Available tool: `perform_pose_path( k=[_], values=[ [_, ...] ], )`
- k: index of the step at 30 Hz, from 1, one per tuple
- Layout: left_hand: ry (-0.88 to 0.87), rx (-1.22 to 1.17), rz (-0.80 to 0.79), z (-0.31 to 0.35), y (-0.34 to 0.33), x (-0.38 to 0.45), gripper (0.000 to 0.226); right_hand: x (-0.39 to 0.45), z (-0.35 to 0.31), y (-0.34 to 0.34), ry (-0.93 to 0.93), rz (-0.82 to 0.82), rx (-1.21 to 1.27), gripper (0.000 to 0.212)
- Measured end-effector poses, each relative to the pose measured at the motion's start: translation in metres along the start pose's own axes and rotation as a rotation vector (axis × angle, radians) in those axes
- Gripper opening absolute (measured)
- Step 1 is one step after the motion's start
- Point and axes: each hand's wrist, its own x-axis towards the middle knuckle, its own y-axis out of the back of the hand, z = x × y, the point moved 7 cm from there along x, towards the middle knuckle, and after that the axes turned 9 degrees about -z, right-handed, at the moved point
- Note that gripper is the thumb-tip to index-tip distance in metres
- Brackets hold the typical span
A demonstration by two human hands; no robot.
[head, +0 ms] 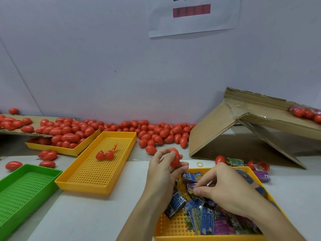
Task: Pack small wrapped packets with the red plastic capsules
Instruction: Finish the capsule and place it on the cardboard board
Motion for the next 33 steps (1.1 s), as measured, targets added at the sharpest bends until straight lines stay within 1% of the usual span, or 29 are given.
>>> perform_pose_path(
  k=[2,3,7,9,10,12,15,17,19,23,28,33],
  values=[
    [-0.004,-0.006,-0.007,0.001,-0.001,0.000,0.009,0.000,-0.001,0.004,0.025,0.018,0.027,0.012],
    [-0.006,-0.008,-0.012,0.002,-0.001,-0.001,0.010,-0.001,-0.001,0.008,0.049,0.054,0.054,0.015],
    [0.043,-0.016,-0.029,0.001,-0.004,-0.003,0.022,-0.006,0.007,0.031,0.102,0.301,0.303,0.014],
    [0.095,-0.034,-0.075,-0.001,-0.009,-0.005,0.016,-0.007,0.011,0.035,0.126,0.381,0.452,0.013],
    [0.110,-0.004,-0.112,-0.002,-0.011,-0.006,0.013,-0.006,0.012,0.035,0.138,0.407,0.512,0.013],
    [0.094,0.175,-0.202,-0.001,-0.015,-0.007,0.016,-0.005,0.014,0.034,0.150,0.441,0.603,0.012],
    [0.033,0.436,-0.280,0.003,-0.022,-0.013,0.012,-0.001,0.016,0.028,0.150,0.430,0.675,0.011],
    [-0.011,0.516,-0.268,0.004,-0.022,-0.014,0.008,0.002,0.016,0.023,0.150,0.397,0.685,0.011],
    [-0.045,0.549,-0.230,0.005,-0.020,-0.014,0.005,0.004,0.015,0.019,0.148,0.378,0.694,0.010],
    [-0.052,0.540,-0.196,0.006,-0.018,-0.014,0.011,0.008,0.017,0.013,0.122,0.355,0.777,0.010],
    [-0.098,0.524,-0.184,0.011,-0.020,-0.015,0.024,0.010,0.015,0.008,0.102,0.279,0.871,0.021],
    [-0.198,0.608,-0.200,0.019,-0.024,-0.016,0.016,0.010,0.010,0.007,0.125,0.206,0.897,0.042]
  ],
)
